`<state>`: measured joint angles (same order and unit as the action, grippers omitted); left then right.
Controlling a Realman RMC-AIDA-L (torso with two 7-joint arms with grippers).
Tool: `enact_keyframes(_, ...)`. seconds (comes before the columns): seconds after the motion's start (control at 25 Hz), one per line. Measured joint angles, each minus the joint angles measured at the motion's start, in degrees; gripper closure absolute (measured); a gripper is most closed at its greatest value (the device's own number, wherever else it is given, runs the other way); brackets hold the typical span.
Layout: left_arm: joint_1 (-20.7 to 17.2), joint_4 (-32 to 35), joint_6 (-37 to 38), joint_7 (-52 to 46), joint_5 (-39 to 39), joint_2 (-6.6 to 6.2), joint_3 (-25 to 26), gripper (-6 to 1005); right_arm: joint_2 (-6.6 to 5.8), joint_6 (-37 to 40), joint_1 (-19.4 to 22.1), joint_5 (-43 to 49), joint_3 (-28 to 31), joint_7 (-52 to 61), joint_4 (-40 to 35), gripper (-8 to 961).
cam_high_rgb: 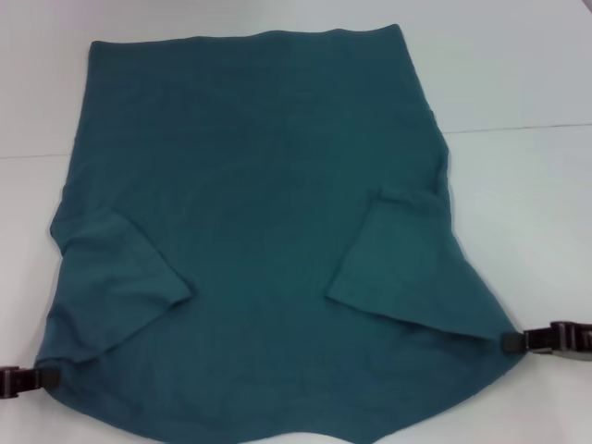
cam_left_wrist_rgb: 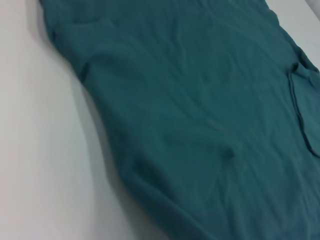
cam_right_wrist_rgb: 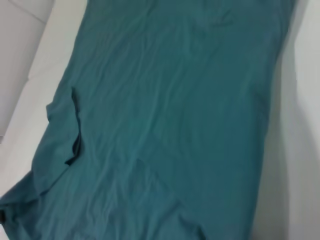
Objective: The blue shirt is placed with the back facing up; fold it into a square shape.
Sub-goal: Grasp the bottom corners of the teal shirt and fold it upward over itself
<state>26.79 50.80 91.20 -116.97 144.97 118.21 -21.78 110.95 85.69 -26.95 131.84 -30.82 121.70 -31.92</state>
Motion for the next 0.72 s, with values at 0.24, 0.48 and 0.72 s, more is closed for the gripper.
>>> enact_keyframes(0.24, -1.09, 0.0, 1.11, -0.41, 0.37, -0.09, 2.03, 962, 0.84, 2.75, 2.88, -0.16, 5.67, -4.96, 0.01, 921)
enact_keyframes(0.48, -2.45, 0.0, 2.89, -0.43, 0.13, 0.09, 2.66, 959, 1.01, 6.26, 5.37, -0.73, 9.32, -9.43, 0.01, 921)
enact_keyframes(0.72, -3.85, 0.0, 5.58, 0.03, 0.05, 0.31, 5.19, 955, 0.88, 6.9, 7.17, -0.76, 11.24, -11.03, 0.01, 922)
